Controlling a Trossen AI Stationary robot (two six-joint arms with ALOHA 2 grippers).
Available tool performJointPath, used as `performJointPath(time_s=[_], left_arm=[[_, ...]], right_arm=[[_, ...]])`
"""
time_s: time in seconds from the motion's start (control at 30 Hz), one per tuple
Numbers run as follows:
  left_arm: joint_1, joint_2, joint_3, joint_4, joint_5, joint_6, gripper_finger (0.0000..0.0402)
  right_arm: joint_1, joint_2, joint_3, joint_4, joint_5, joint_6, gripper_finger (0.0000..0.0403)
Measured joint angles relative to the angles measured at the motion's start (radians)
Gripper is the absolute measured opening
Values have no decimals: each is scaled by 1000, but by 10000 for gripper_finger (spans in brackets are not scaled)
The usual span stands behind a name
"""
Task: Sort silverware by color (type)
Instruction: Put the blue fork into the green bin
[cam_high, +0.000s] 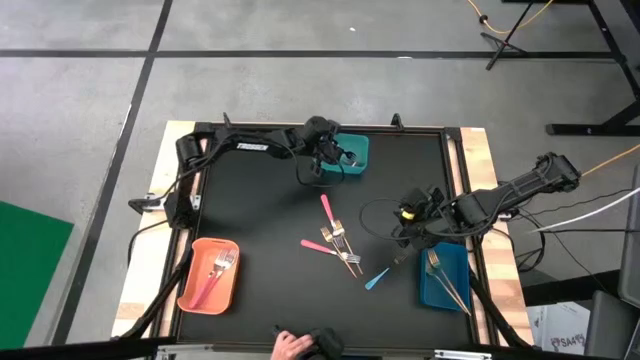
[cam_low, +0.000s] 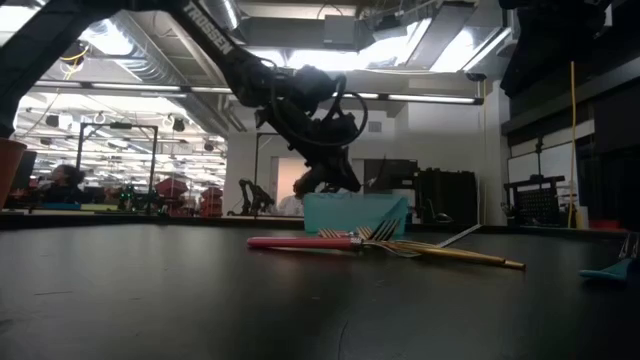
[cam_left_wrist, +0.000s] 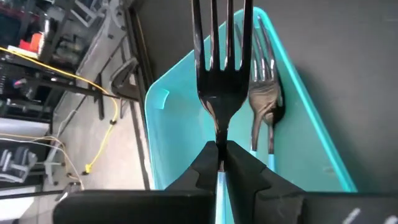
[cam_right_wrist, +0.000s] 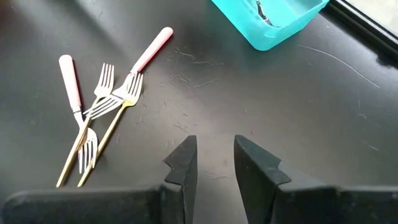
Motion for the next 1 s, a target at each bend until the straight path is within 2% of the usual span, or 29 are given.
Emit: performJointPath(time_s=[0.8, 1.0], left_arm=[[0, 3, 0, 15, 0, -13, 14], [0, 3, 0, 15, 0, -109, 14]], right_arm=[[0, 0, 0, -1, 0, 0, 95], [0, 0, 0, -1, 0, 0, 95]])
